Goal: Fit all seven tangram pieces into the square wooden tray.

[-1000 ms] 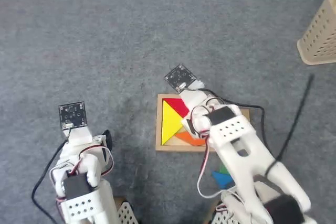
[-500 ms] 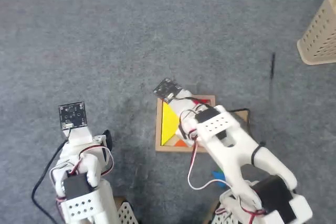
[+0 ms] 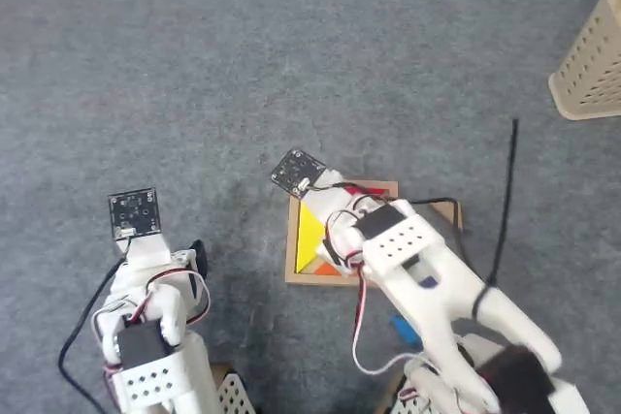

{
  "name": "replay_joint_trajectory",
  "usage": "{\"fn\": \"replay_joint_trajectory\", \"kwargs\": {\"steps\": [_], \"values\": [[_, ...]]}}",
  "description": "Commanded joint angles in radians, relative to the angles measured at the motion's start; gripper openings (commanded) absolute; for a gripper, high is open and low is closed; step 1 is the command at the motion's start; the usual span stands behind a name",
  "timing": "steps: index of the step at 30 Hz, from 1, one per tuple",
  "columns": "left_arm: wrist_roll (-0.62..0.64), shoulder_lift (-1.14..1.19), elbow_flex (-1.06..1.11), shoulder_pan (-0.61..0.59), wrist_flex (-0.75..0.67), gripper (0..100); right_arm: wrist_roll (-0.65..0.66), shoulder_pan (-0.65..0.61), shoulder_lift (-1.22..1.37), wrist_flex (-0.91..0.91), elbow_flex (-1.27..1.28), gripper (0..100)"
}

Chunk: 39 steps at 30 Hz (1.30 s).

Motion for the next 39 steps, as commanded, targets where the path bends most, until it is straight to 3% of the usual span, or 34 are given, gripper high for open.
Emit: {"fn": "replay_joint_trajectory", "kwargs": {"steps": [1,11,18,26,33,39], "values": [[-0.005,-0.014,-0.013,0.003,0.005,22,0.008,0.015,-0.117,-0.001,0.046,0.6],[-0.005,-0.014,-0.013,0.003,0.005,22,0.017,-0.119,0.102,0.001,0.012,0.6],[-0.005,-0.014,-0.013,0.003,0.005,22,0.009,-0.127,0.268,-0.007,-0.101,0.6],[-0.005,-0.014,-0.013,0.003,0.005,22,0.009,-0.226,0.292,0.001,-0.144,0.6],[-0.005,-0.014,-0.013,0.003,0.005,22,-0.009,-0.108,0.117,0.124,-0.183,0.6],[-0.005,-0.014,-0.013,0.003,0.005,22,-0.071,0.071,-0.067,0.173,-0.18,0.7]]}}
